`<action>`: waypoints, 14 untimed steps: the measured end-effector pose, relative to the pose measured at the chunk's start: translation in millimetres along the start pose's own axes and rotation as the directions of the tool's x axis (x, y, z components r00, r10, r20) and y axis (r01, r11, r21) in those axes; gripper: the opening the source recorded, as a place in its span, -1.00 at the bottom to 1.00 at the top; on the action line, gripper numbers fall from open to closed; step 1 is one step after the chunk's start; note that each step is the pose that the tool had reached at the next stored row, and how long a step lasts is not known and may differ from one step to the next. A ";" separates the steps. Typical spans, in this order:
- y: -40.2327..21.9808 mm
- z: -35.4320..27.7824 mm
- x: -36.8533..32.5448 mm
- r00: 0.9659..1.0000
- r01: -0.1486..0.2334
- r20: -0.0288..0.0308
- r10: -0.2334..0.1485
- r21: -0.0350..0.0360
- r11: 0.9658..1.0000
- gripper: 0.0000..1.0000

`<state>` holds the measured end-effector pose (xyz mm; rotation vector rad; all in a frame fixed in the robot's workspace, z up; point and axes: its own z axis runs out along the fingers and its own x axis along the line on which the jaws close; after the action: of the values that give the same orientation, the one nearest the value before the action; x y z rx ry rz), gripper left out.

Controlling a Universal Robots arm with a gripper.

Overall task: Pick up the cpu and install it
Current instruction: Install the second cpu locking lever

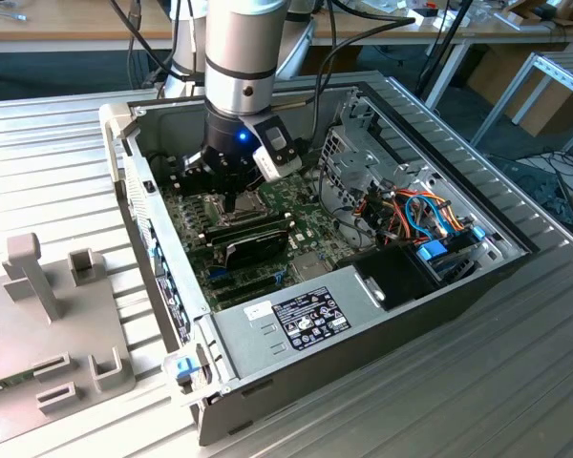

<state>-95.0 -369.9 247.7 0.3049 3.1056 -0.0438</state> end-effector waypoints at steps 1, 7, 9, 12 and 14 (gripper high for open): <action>0.0 0.4 -0.1 1.000 0.000 -0.002 0.000 -0.004 1.000 -0.79; -0.1 1.9 0.0 1.000 -0.001 -0.011 0.000 -0.035 0.999 -0.79; -0.6 2.4 0.0 1.000 -0.001 -0.011 0.000 -0.034 0.999 -0.79; -0.9 3.9 -0.1 1.000 -0.001 -0.010 0.000 -0.029 1.000 -0.79; -1.2 5.1 -0.1 1.000 -0.001 -0.010 0.000 -0.027 1.000 -0.79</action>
<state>-95.0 -371.2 242.6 0.3060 3.1135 0.0001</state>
